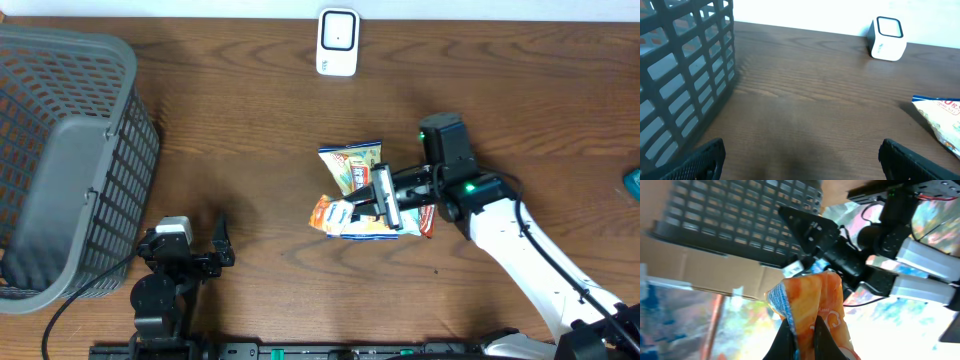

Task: Scan the item barcode
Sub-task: 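Carry the orange item up to the white scanner with the right gripper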

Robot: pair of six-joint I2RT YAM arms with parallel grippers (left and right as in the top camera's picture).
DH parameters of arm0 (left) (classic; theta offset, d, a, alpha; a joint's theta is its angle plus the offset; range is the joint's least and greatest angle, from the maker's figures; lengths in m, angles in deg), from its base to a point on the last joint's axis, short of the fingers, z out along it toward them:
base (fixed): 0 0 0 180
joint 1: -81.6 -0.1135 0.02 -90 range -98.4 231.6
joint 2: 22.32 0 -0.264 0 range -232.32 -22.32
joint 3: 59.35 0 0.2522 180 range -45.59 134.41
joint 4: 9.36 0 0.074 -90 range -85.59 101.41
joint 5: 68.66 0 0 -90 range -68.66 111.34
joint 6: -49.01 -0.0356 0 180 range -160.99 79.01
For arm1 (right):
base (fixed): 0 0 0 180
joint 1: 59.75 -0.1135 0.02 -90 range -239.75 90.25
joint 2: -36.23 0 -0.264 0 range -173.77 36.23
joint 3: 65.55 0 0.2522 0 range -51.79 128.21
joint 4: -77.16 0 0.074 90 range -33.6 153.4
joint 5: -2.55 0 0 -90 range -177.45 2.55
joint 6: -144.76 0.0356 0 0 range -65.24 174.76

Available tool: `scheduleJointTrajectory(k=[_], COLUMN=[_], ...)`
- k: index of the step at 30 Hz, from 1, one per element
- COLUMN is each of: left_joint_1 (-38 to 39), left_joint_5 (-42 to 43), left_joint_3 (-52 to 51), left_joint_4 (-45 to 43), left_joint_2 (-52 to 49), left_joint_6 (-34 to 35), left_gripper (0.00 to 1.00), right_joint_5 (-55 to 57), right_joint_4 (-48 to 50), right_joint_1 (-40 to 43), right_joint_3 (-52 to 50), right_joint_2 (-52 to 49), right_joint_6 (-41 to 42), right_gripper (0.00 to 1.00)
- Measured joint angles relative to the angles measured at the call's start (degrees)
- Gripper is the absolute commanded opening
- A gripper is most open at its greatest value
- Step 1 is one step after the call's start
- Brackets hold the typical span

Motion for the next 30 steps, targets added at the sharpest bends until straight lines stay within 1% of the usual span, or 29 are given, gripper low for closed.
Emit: scheduleJointTrajectory(k=[6,10,12,16,20,24,28,30], left_joint_1=[0.0,0.0,0.0,0.0,0.0,0.0,0.0,0.0], left_joint_5=[0.0,0.0,0.0,0.0,0.0,0.0,0.0,0.0], left_joint_3=[0.0,0.0,0.0,0.0,0.0,0.0,0.0,0.0], left_joint_4=[0.0,0.0,0.0,0.0,0.0,0.0,0.0,0.0], left_joint_2=[0.0,0.0,0.0,0.0,0.0,0.0,0.0,0.0], left_joint_6=[0.0,0.0,0.0,0.0,0.0,0.0,0.0,0.0], left_gripper=[0.98,0.98,0.98,0.98,0.98,0.98,0.98,0.98], right_joint_5=[0.1,-0.3,-1.1,-4.9,-10.0,-12.2,-13.3,-13.6], right_joint_4=[-0.2,-0.1,-0.1,0.0,2.5,3.5,9.5,15.3], right_joint_1=[9.3,16.2,18.3,20.3,20.7,20.6,20.5,20.3], right_joint_3=[0.1,0.3,0.3,0.3,0.3,0.3,0.4,0.4], right_joint_2=[-0.9,-5.9,-9.4,-16.4,-21.9,-23.2,-23.2,-23.2], right_joint_6=[1.8,2.1,2.1,2.2,2.3,2.3,1.5,-0.1], right_gripper=[0.01,0.01,0.01,0.01,0.01,0.01,0.01,0.01])
